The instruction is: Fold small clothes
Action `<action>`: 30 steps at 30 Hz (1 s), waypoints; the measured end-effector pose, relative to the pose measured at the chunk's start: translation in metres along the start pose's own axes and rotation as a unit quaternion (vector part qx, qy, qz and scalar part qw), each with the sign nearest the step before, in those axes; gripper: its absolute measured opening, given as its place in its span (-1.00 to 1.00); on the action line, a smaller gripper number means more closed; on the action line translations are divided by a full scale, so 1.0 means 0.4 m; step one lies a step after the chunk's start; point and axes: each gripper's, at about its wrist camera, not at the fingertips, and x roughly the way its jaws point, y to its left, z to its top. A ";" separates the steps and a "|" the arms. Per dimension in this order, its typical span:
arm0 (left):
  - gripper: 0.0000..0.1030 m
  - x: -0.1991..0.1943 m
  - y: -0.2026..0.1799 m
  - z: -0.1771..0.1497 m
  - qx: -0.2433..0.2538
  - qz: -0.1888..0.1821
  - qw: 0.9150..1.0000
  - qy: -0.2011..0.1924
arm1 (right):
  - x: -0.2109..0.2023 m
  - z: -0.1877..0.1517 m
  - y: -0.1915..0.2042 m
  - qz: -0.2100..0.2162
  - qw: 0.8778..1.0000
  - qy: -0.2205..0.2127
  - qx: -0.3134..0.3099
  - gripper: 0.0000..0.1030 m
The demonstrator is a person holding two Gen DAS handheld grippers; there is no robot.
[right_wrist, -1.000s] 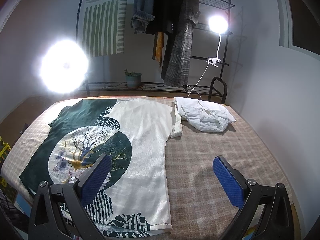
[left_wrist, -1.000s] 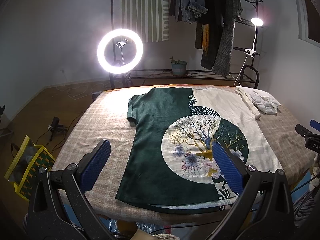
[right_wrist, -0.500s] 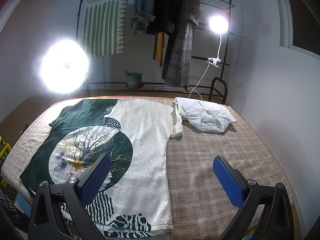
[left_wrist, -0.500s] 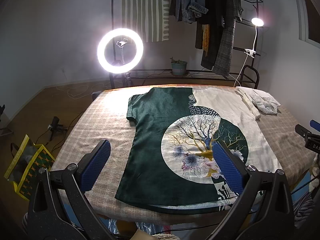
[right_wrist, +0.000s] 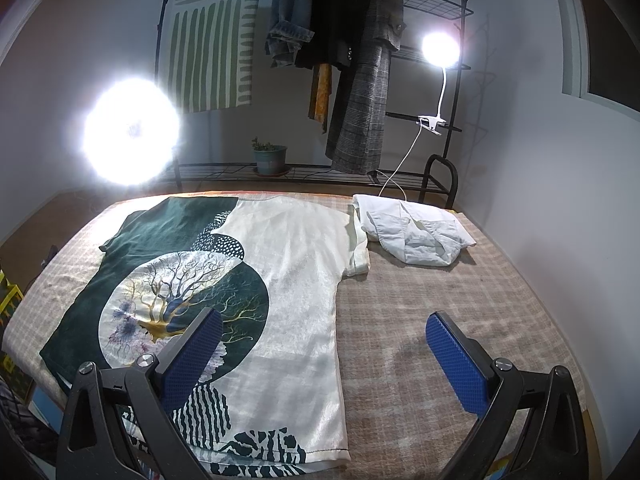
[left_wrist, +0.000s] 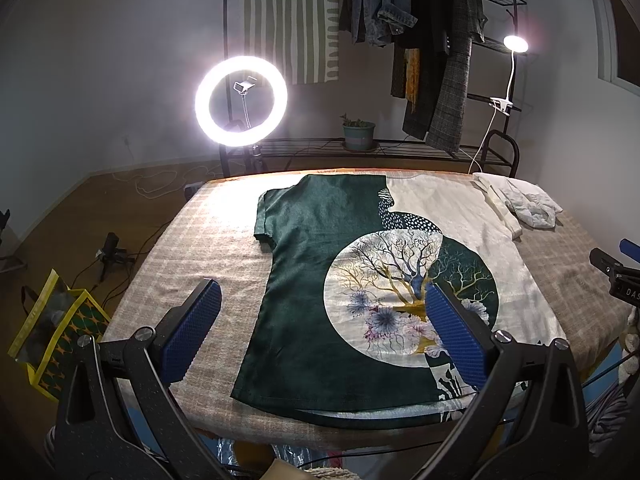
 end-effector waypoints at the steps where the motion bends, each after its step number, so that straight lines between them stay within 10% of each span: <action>1: 1.00 0.000 -0.001 0.000 0.000 0.000 1.000 0.000 | 0.000 0.000 0.001 0.000 1.000 0.000 0.000 0.99; 17: 1.00 0.003 0.023 -0.006 -0.003 -0.003 1.000 0.006 | 0.018 0.019 0.051 0.016 1.000 0.004 -0.002 0.99; 30: 0.96 0.079 0.191 -0.069 -0.086 -0.026 0.996 0.015 | 0.098 0.089 0.156 0.114 0.993 0.021 -0.026 0.99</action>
